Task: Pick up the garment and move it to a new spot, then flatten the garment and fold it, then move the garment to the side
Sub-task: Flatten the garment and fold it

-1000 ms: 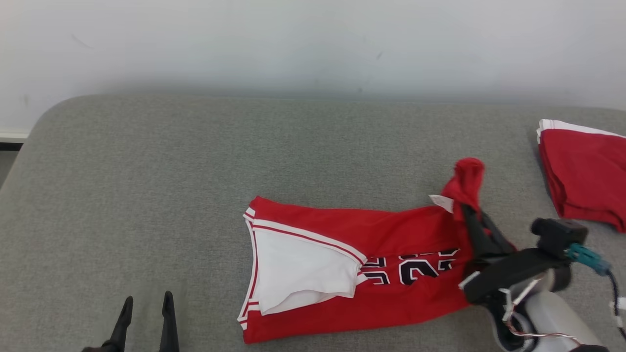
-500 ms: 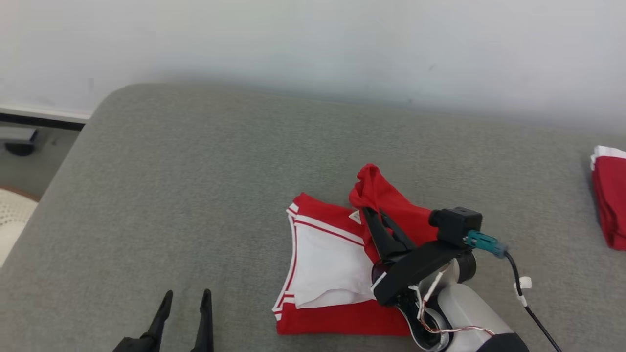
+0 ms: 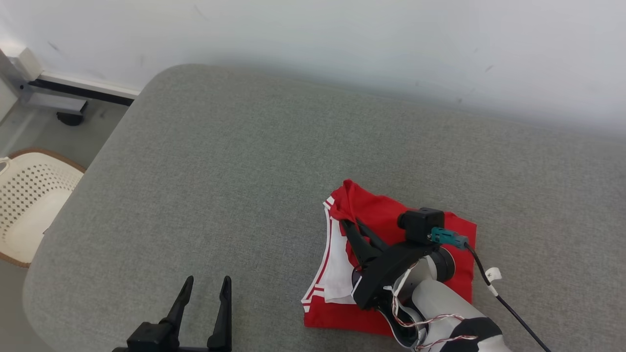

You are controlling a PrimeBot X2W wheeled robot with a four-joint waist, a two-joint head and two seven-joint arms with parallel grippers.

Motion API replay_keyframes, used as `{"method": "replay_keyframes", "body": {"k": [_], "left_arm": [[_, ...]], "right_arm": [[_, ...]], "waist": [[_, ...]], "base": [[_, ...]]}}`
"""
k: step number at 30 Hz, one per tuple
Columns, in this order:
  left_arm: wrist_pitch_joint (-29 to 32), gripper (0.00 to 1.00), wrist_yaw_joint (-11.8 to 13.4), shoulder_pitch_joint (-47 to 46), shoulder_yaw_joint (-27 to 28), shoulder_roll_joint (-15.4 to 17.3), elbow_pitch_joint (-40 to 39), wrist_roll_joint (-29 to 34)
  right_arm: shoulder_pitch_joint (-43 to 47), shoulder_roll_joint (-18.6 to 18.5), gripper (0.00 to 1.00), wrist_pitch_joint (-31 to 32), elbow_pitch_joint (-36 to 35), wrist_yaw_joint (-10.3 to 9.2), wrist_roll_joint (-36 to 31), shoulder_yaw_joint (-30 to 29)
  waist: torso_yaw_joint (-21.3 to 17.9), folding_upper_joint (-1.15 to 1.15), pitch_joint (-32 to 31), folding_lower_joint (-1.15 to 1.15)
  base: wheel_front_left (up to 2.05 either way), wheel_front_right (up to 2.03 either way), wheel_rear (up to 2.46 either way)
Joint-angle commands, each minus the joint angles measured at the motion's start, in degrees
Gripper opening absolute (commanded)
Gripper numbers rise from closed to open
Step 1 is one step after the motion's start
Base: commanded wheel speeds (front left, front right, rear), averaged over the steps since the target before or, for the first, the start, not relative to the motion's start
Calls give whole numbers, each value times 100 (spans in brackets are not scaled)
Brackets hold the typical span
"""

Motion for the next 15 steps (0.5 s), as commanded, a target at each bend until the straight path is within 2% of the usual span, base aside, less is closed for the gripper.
{"method": "replay_keyframes", "body": {"k": [1, 3, 4, 5, 10, 13, 15], "left_arm": [[-14, 100, 29, -70, -30, -1, 18, -49], [-14, 100, 33, -120, -53, 0, 32, -65], [-14, 100, 43, -140, -55, 0, 38, -71], [-14, 100, 55, -145, -49, 1, 46, -76], [-14, 100, 89, -22, 77, -1, 45, -64], [-14, 100, 102, 51, 154, 1, 40, -37], [-14, 100, 105, 100, 197, 0, 24, -16]], "right_arm": [[-143, 6, 0, -84, 118, 3, 16, 89], [-203, 5, 0, -197, 337, 3, 103, 216], [-238, 8, 61, -247, 416, 3, 146, 277], [-268, 8, 100, -284, 458, 3, 236, 328], [-441, 7, 100, -475, 392, 3, 510, 494], [-567, 1, 100, -566, 263, 3, 450, 415], [-588, -142, 100, -596, 74, 3, 356, 310]], "waist": [[76, 0, 65, 0], [95, 0, 79, 0], [100, 0, 84, 0], [94, 0, 84, 0], [-67, 0, 46, 0], [-170, 0, 4, 0], [-229, 0, -20, 0]], "base": [[0, 0, 0], [0, 0, 0], [0, 0, 0], [0, 0, 0], [0, 0, 0], [0, 0, 0], [0, 0, 0]]}}
